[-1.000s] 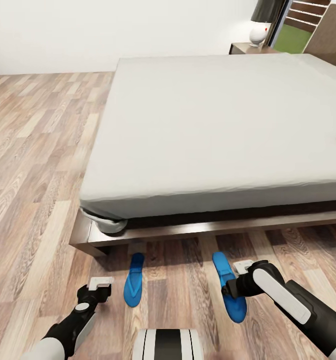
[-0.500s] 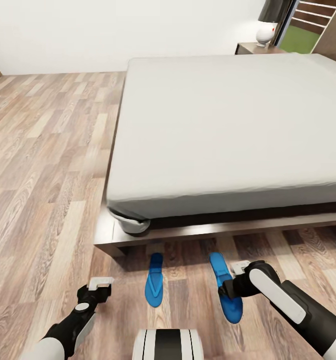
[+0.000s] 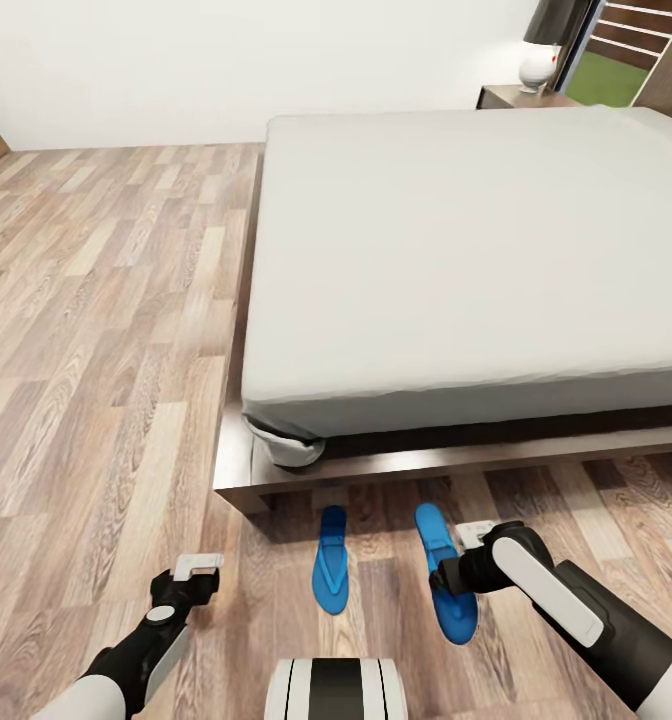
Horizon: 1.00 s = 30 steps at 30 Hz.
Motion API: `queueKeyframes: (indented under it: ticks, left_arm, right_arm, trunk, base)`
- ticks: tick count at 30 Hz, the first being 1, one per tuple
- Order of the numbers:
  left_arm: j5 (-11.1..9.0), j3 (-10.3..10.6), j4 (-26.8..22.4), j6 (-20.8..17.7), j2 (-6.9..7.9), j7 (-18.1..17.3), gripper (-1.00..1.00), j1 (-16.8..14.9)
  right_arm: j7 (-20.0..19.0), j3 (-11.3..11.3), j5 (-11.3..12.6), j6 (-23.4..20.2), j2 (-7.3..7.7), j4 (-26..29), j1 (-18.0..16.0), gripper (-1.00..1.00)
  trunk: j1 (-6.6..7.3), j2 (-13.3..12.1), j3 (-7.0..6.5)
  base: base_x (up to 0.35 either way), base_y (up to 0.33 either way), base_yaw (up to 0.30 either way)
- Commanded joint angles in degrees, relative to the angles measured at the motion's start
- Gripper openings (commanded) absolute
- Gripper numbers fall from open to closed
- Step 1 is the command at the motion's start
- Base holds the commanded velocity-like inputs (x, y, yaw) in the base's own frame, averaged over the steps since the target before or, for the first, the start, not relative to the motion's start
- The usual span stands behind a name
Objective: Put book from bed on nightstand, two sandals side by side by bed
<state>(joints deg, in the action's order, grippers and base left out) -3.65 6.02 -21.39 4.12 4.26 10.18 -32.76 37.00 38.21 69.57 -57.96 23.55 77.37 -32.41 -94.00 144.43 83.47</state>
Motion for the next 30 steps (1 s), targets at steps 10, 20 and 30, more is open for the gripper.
queueKeyframes:
  ticks: [10,20,30]
  left_arm:
    - [-0.35,0.48,0.04,0.18,0.13,0.37,1.00,-0.03]
    - [-0.38,0.48,0.04,0.18,0.13,0.37,1.00,-0.03]
    - [-0.31,0.48,0.04,0.18,0.13,0.37,1.00,-0.03]
  right_arm:
    - [0.70,0.11,0.59,0.12,-0.08,-0.02,-0.06,-1.00]
    - [0.70,0.16,0.57,0.13,-0.08,-0.04,-0.05,-1.00]
    - [0.70,0.11,0.66,0.21,-0.08,-1.31,-0.03,-1.00]
  trunk:
    - [0.01,0.02,0.04]
    - [0.01,0.02,0.04]
    - [0.01,0.02,0.04]
  base:
    - [0.000,0.036,0.000]
    - [0.000,0.117,0.000]
    - [0.000,0.007,0.000]
